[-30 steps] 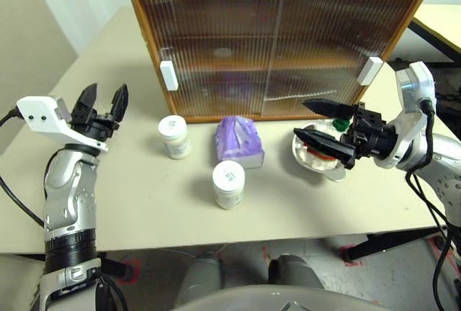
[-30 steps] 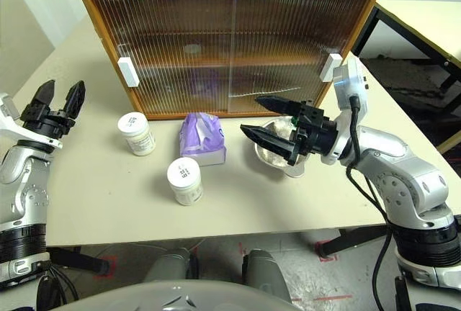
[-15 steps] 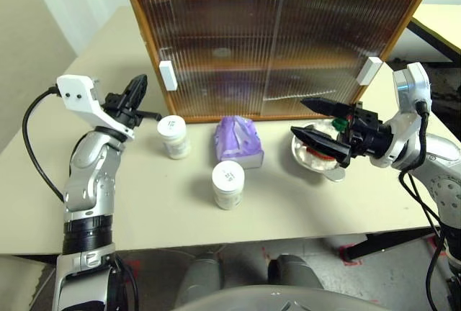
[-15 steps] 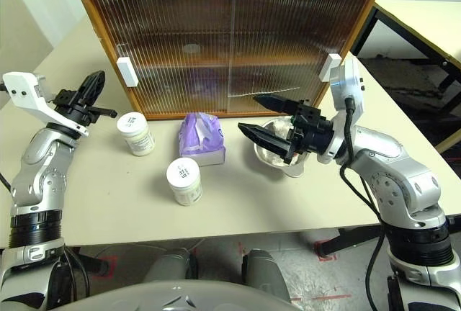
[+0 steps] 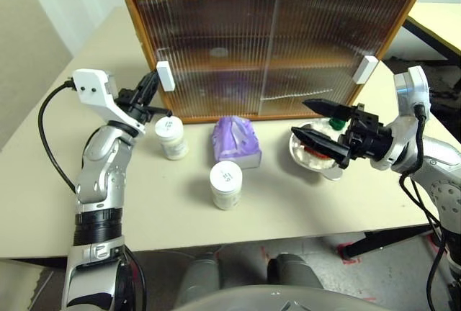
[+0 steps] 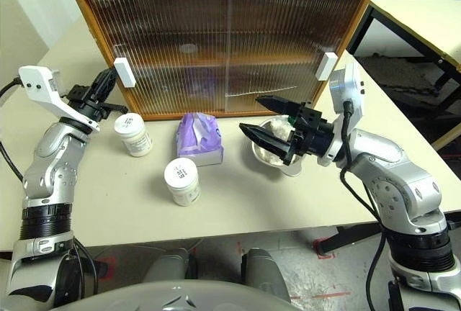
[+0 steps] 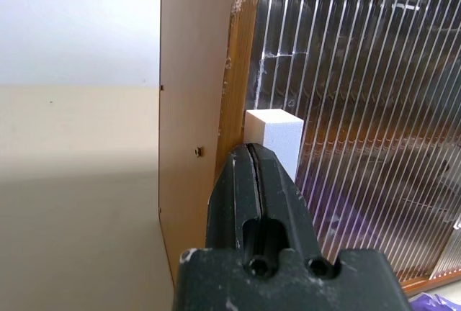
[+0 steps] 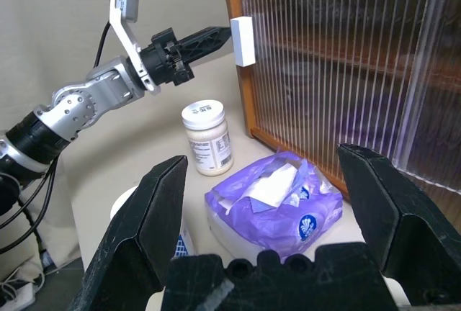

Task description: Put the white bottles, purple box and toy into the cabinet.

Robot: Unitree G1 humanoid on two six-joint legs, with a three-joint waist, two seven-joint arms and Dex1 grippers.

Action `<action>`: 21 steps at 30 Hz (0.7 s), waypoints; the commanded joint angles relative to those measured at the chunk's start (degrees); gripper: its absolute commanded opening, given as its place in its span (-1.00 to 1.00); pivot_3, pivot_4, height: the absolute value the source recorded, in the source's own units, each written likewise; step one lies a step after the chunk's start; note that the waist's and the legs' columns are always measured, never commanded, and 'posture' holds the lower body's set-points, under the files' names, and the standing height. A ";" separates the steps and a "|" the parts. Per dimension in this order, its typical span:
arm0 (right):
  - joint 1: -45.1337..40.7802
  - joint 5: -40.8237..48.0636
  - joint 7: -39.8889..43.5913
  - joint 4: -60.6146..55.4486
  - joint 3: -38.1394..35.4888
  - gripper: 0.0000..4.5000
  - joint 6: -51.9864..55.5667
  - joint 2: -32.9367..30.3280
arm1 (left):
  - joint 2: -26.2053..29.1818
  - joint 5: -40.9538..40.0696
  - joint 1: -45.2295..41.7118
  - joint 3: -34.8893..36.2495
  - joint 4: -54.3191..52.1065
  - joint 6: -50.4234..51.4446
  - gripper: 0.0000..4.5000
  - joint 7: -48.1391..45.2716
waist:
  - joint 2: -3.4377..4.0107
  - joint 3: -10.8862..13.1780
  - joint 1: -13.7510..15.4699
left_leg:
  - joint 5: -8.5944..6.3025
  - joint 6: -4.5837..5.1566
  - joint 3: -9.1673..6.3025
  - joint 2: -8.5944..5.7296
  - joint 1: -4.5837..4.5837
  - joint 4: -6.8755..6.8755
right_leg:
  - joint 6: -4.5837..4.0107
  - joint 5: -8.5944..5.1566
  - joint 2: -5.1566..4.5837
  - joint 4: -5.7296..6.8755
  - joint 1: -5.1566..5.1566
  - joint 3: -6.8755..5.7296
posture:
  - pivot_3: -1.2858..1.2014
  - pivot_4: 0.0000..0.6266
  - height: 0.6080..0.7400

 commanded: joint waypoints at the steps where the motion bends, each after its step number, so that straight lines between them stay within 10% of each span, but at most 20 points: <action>1: 0.35 0.53 -0.40 -1.52 -1.43 1.00 -0.31 -0.20 | -0.45 0.53 -0.72 -1.36 0.79 1.15 -1.00 -0.69 | 0.00 0.00 0.02 | 0.00 0.00 0.00 0.00 0.00 0.00 | 0.00 0.00 0.00 0.00 0.00 0.00 | 0.02 -1.00 1.00; 21: 1.98 1.34 -3.13 -3.83 -2.63 1.00 0.12 0.10 | -5.21 1.69 -7.20 -7.44 6.24 2.93 -1.00 -2.50 | -0.01 0.00 -0.56 | 0.13 0.23 -0.03 -0.05 -0.03 0.07 | 0.06 0.03 0.06 0.00 0.04 0.06 | -0.02 -1.00 1.00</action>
